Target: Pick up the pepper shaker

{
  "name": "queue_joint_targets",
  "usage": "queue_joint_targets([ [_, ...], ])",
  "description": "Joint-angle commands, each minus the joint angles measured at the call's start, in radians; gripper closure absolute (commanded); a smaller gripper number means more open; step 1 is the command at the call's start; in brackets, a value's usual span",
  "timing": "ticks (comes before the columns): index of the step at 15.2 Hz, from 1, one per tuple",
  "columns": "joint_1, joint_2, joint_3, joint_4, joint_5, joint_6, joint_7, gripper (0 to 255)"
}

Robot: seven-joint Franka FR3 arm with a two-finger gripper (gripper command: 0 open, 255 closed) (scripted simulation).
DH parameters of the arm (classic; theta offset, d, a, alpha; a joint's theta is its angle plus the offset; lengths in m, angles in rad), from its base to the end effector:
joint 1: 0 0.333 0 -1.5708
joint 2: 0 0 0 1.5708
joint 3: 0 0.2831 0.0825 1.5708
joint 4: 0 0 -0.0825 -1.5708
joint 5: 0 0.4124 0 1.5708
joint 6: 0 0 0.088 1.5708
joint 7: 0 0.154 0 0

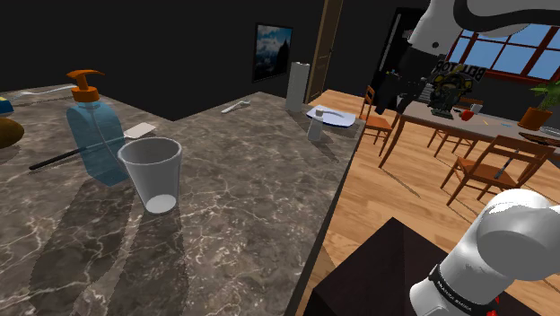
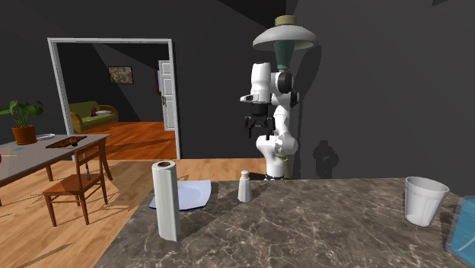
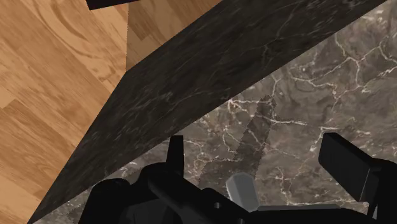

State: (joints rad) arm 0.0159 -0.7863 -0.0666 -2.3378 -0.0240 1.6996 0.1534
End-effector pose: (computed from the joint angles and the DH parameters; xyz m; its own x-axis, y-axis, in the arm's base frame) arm 0.3780 -0.0250 0.5417 0.9722 -0.1869 0.1412 -0.1823 -0.9822 -0.0452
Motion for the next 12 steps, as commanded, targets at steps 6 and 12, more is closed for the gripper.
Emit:
queue_joint_targets([
  [6, 0.025, 0.250, -0.010, 0.157, -0.008, 0.026, -0.051, 0],
  [12, 0.049, 0.542, -0.015, 0.385, -0.011, 0.011, -0.112, 0],
])
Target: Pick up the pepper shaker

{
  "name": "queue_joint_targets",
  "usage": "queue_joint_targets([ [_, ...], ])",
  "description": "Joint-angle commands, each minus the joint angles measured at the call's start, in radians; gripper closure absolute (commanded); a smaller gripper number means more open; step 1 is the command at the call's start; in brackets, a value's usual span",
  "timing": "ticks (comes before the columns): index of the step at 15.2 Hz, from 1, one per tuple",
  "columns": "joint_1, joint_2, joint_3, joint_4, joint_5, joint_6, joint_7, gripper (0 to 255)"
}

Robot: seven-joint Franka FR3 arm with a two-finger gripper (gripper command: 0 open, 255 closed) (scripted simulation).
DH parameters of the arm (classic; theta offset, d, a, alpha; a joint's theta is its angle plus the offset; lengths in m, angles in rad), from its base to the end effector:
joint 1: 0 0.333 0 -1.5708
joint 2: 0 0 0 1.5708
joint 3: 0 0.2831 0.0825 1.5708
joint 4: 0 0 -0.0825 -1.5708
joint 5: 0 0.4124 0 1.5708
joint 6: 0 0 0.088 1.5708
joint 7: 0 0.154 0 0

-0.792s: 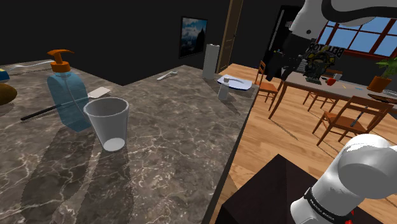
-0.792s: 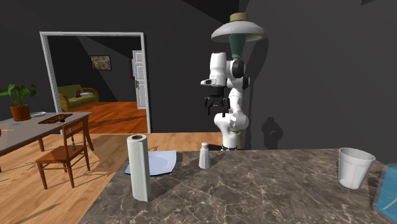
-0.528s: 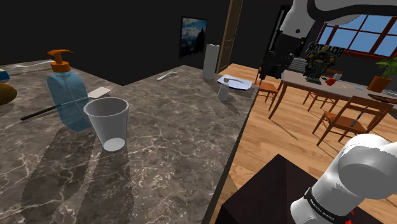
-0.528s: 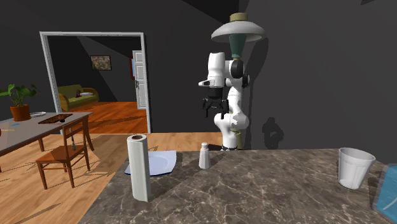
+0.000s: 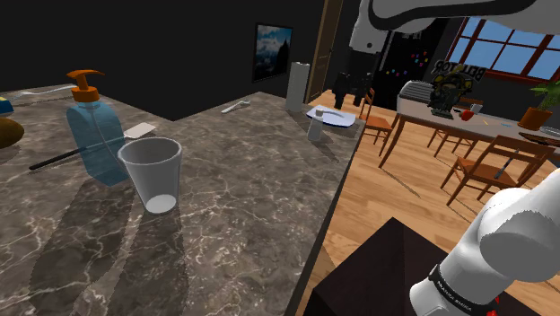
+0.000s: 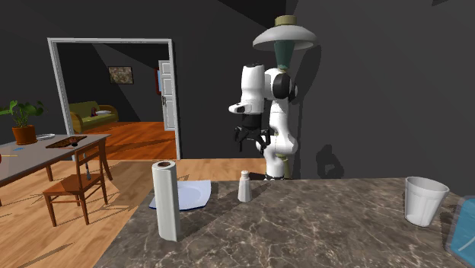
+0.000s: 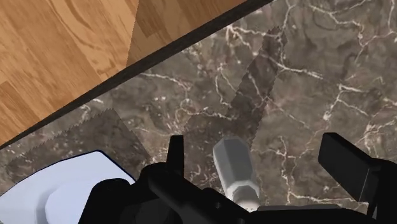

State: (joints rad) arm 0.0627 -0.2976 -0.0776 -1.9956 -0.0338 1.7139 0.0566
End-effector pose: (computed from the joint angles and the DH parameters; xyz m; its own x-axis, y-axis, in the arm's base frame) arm 0.5059 -0.0144 0.5043 0.9979 -0.0636 0.0157 -0.0637 -0.9979 0.0099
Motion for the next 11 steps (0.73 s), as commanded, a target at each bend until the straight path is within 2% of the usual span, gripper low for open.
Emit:
queue_joint_targets([
  [1, 0.005, 0.102, -0.003, 0.086, -0.002, -0.011, -0.025, 0],
  [7, 0.016, 0.379, 0.005, 0.357, -0.005, -0.079, -0.078, 0],
  [11, 0.016, 0.377, 0.005, 0.300, -0.005, -0.024, -0.076, 0],
])
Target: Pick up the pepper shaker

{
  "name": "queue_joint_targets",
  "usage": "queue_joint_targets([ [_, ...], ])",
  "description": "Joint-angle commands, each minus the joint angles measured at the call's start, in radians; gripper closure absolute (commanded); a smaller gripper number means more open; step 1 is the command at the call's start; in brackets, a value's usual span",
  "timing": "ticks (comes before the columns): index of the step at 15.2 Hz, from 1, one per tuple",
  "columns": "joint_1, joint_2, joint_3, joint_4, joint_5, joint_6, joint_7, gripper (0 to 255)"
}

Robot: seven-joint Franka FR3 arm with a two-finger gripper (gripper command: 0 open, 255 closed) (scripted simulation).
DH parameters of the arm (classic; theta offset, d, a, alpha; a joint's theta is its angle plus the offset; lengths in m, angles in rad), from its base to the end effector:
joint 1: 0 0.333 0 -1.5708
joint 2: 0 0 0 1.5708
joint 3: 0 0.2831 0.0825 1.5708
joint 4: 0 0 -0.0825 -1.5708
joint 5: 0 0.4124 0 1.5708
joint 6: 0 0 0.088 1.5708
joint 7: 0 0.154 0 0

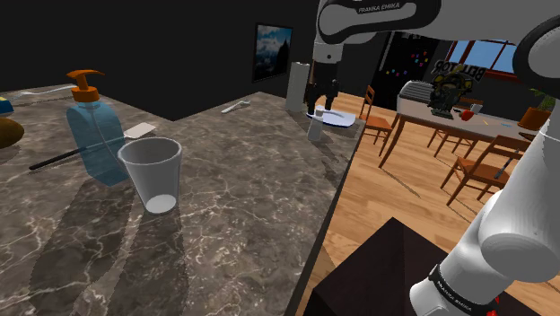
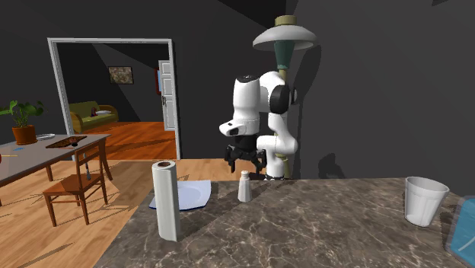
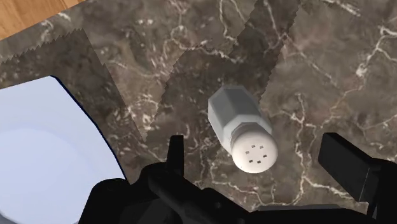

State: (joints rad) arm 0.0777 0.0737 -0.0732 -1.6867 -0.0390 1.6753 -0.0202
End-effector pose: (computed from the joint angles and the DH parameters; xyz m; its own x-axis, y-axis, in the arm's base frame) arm 0.5983 -0.0022 0.4519 0.9959 0.0285 -0.0858 0.0322 -0.9986 0.0419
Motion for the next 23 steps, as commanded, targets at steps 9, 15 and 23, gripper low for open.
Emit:
queue_joint_targets([
  [9, 0.000, 0.008, 0.000, -0.054, 0.000, 0.062, 0.003, 255],
  [15, 0.001, 0.006, 0.001, -0.056, 0.000, 0.062, 0.003, 255],
  [23, 0.001, 0.008, 0.001, 0.054, 0.001, -0.046, -0.001, 255],
])
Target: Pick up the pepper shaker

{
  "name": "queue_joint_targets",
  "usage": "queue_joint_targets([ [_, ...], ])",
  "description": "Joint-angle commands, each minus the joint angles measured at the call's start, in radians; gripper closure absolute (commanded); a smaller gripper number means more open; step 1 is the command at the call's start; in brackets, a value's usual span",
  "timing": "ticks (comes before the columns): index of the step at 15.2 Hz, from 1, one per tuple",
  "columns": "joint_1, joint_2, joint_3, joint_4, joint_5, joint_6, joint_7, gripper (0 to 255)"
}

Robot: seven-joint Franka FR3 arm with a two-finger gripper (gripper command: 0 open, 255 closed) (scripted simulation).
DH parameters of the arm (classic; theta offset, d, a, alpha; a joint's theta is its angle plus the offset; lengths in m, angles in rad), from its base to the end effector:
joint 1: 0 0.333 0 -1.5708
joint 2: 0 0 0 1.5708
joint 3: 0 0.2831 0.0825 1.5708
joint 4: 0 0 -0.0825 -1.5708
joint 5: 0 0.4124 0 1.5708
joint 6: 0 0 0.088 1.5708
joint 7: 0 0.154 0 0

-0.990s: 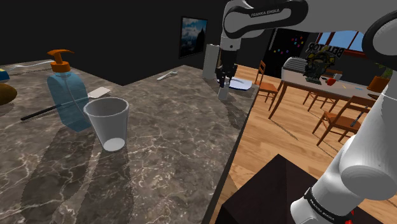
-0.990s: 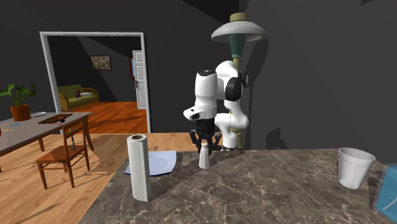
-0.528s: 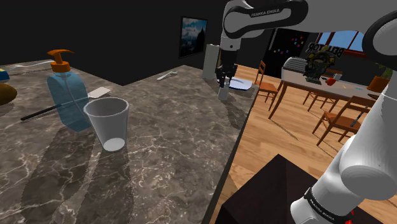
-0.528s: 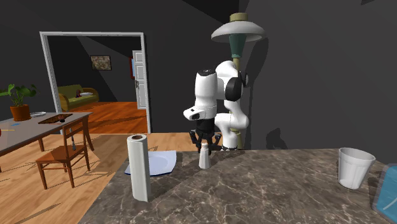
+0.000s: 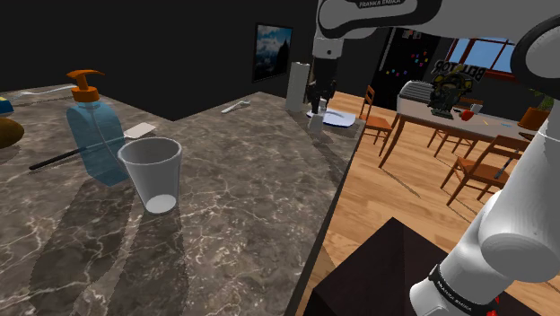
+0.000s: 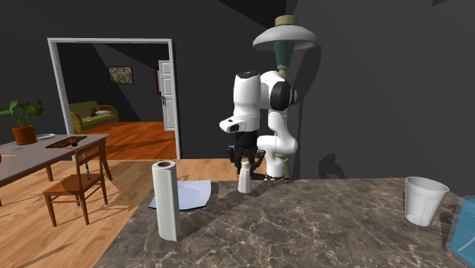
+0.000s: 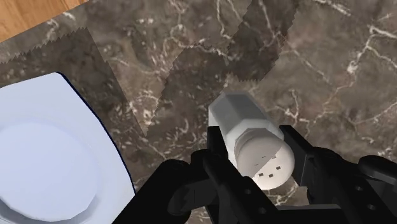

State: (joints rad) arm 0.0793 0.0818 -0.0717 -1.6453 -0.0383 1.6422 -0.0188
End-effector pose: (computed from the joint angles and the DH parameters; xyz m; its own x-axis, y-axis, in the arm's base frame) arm 0.6002 -0.0002 0.4651 0.9959 0.0288 -0.0855 0.0325 -0.9986 0.0421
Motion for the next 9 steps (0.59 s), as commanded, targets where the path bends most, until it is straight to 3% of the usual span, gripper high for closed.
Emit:
queue_joint_targets([
  [1, -0.001, 0.001, -0.001, 0.028, 0.000, -0.027, -0.003, 255],
  [9, -0.001, 0.015, -0.001, 0.129, 0.001, -0.114, -0.007, 255],
])
